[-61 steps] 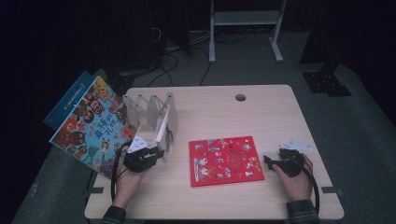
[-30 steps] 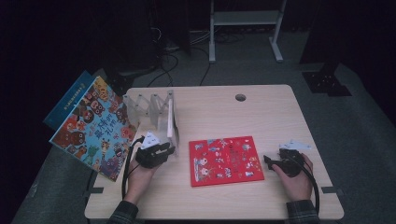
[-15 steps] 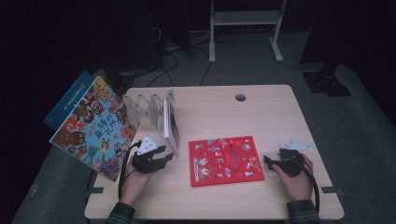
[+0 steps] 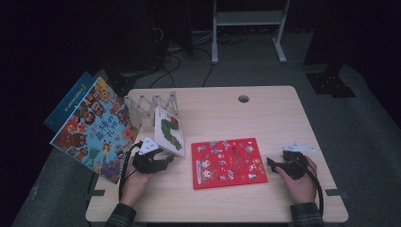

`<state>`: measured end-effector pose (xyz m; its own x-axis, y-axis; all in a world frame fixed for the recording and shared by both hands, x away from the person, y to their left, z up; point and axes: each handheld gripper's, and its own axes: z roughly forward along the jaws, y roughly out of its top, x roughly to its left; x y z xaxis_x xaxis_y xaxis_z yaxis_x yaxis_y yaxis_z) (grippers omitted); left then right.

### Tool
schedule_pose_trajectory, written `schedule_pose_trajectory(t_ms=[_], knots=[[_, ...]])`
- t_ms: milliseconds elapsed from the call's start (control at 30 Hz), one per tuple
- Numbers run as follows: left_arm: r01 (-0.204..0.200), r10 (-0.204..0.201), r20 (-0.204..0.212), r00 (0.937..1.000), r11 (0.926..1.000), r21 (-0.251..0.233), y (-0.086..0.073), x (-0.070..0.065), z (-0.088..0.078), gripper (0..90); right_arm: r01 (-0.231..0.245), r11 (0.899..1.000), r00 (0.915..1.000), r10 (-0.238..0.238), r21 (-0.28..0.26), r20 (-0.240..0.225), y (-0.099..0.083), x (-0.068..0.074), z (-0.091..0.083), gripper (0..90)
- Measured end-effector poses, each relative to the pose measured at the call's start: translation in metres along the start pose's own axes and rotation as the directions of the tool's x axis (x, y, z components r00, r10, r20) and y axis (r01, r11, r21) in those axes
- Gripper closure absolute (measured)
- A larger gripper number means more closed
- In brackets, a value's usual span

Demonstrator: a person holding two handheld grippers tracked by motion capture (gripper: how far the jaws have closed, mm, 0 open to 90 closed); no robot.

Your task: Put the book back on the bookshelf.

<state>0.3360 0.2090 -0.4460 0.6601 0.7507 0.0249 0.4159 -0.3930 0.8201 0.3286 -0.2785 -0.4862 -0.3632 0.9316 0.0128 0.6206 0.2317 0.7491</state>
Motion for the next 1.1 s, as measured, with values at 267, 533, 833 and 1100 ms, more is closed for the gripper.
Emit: schedule_pose_trajectory(t_ms=[267,533,833,1100], knots=[[0.025,-0.029,-0.052,0.9982,0.9975,-0.067,0.006,0.006,-0.01,39.8,0.0,1.0,1.0,0.0,0.0,0.0,0.0,0.0,0.0,24.4],[0.061,-0.068,-0.045,0.9967,0.988,-0.142,0.019,0.015,-0.016,40.5,0.0,1.0,1.0,0.0,0.0,0.0,0.0,0.0,0.0,24.4],[0.034,-0.036,-0.011,0.9993,0.9823,-0.184,0.038,0.003,-0.004,42.5,0.0,1.0,1.0,0.0,0.0,0.0,0.0,0.0,0.0,24.4],[0.004,0.0,0.024,0.9997,0.9832,-0.182,0.049,-0.009,0.008,43.8,0.0,1.0,1.0,0.0,0.0,0.0,0.0,0.0,0.0,24.4]])
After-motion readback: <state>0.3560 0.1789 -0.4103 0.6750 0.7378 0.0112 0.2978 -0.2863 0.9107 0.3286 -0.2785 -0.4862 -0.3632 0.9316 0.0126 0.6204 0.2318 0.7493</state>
